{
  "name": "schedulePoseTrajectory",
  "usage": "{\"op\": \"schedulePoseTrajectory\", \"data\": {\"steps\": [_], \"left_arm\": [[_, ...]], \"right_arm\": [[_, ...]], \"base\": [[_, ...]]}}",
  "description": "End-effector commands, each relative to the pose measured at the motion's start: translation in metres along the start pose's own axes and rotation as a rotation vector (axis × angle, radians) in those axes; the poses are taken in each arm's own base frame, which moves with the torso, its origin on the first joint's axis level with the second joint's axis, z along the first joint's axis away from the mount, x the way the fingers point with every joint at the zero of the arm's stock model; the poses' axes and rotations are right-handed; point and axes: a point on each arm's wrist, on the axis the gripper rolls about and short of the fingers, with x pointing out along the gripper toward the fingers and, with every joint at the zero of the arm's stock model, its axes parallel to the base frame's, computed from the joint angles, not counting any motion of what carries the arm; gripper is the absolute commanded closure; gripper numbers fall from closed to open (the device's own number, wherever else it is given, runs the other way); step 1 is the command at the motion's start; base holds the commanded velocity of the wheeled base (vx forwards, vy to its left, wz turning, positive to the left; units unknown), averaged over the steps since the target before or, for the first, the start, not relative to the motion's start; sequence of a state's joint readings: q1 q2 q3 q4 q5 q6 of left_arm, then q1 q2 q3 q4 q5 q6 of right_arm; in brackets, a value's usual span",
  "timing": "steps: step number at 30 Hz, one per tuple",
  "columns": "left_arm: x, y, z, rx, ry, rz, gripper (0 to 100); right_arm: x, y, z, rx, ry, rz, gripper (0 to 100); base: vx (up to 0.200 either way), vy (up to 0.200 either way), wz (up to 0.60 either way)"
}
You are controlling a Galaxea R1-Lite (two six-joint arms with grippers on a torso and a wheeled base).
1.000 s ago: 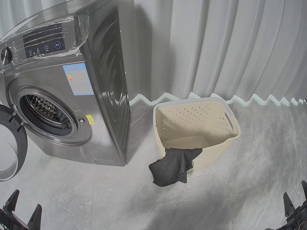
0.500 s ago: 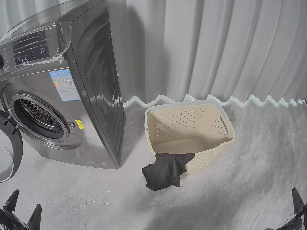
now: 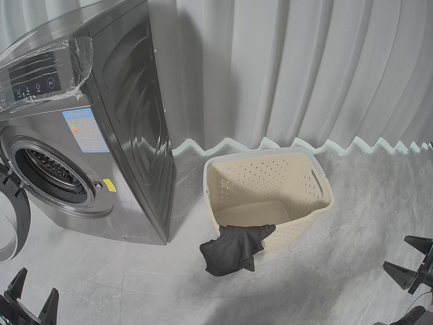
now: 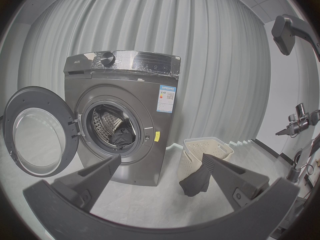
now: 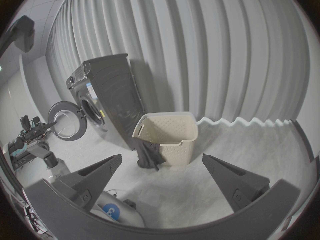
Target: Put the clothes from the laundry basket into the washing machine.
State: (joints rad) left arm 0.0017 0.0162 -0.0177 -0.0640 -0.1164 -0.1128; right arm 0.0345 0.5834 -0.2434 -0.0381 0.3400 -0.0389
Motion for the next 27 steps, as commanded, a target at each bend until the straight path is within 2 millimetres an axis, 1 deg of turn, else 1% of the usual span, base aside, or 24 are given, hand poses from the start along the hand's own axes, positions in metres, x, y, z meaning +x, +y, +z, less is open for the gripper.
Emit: {"op": "schedulePoseTrajectory", "data": {"steps": [1, 2, 3, 4, 6, 7, 9, 11, 12, 17, 20, 23, 24, 27], "left_arm": [[0.000, 0.000, -0.005, 0.001, 0.000, -0.002, 0], [0.000, 0.000, -0.005, 0.001, 0.000, -0.002, 0], [0.000, 0.000, -0.005, 0.001, 0.000, -0.002, 0], [0.000, 0.001, -0.005, 0.001, 0.000, -0.002, 0], [0.000, 0.000, -0.005, -0.001, 0.000, -0.003, 0], [0.000, 0.000, -0.005, 0.001, 0.000, -0.003, 0], [0.000, 0.000, -0.005, 0.001, 0.000, -0.003, 0], [0.000, 0.001, -0.005, 0.001, 0.001, -0.003, 0], [0.000, 0.001, -0.005, 0.001, 0.001, -0.003, 0], [0.000, 0.000, -0.004, 0.001, 0.000, -0.003, 0], [0.000, 0.000, -0.004, 0.001, 0.000, -0.005, 0], [0.000, 0.000, -0.004, -0.001, 0.000, -0.005, 0], [0.000, 0.000, -0.004, -0.001, 0.000, -0.005, 0], [0.000, 0.000, -0.004, -0.001, 0.000, -0.005, 0]], "right_arm": [[0.068, -0.003, -0.001, 0.024, 0.281, 0.226, 0], [0.078, -0.002, -0.001, 0.024, 0.298, 0.225, 0], [0.078, -0.002, -0.001, 0.024, 0.298, 0.225, 0], [0.092, 0.001, 0.000, 0.009, 0.309, 0.237, 0], [0.102, 0.003, 0.001, 0.012, 0.307, 0.246, 0], [0.111, 0.005, 0.000, 0.016, 0.308, 0.260, 0], [0.123, 0.008, -0.001, 0.009, 0.309, 0.276, 0], [0.130, 0.009, 0.000, 0.004, 0.303, 0.286, 0], [0.138, 0.012, 0.000, -0.006, 0.299, 0.294, 0], [0.161, 0.023, -0.003, -0.028, 0.314, 0.295, 0], [0.178, 0.028, -0.003, -0.026, 0.308, 0.298, 0], [0.195, 0.033, -0.009, -0.031, 0.300, 0.312, 0], [0.197, 0.034, -0.010, -0.033, 0.296, 0.317, 0], [0.212, 0.041, -0.016, -0.046, 0.269, 0.321, 0]], "base": [[0.000, 0.000, 0.00], [0.000, 0.000, 0.00], [0.000, 0.000, 0.00], [0.000, 0.000, 0.00], [0.000, 0.000, 0.00], [0.000, 0.000, 0.00], [0.000, 0.000, 0.00], [0.000, 0.000, 0.00], [0.000, 0.000, 0.00], [0.000, 0.000, 0.00], [0.000, 0.000, 0.00], [0.000, 0.000, 0.00], [0.000, 0.000, 0.00], [0.000, 0.000, 0.00]]}}
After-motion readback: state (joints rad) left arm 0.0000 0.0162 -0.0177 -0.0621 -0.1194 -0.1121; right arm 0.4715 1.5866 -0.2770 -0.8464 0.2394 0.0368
